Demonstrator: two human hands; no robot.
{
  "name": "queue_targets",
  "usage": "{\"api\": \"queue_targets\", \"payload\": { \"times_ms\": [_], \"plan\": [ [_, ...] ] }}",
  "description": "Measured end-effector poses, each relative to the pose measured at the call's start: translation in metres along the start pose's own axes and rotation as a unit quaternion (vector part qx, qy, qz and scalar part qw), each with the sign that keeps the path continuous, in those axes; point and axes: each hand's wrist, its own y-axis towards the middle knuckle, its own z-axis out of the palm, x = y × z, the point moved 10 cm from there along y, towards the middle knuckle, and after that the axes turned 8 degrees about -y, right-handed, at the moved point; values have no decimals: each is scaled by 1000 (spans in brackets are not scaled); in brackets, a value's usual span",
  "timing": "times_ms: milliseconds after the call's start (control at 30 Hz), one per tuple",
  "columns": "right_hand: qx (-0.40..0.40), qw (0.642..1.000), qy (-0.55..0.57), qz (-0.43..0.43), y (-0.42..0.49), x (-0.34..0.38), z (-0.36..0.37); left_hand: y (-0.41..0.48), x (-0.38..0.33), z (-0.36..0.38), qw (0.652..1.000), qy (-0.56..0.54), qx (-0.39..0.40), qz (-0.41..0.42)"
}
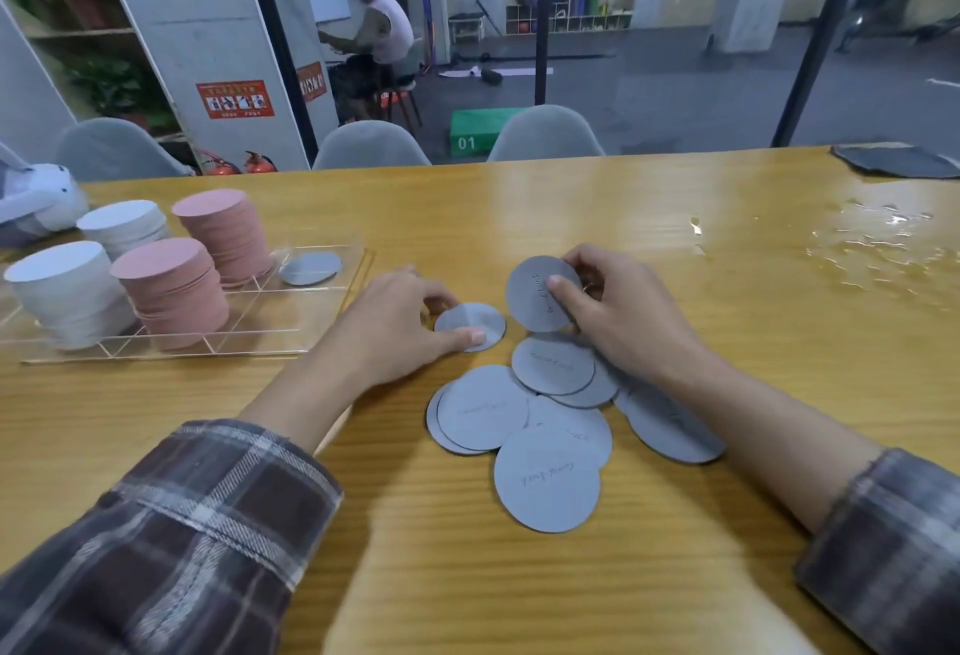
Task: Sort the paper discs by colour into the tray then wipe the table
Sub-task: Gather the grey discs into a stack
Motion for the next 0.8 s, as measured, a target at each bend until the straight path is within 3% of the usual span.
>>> {"api": "queue_targets", "payload": {
  "times_ms": [267,433,600,800],
  "plan": [
    [-18,1000,-12,3,2,-5,-5,-3,-17,-6,983,-179,-9,33],
    [8,1000,2,-6,2,-2,-2,-5,-25,-13,945,-324,-45,30],
    [60,996,62,6,1,2,8,-6,-34,-11,951,-283,-116,45],
    [70,995,69,-10,-1,4,9,-7,-53,-12,946,-251,-189,79]
  ]
}}
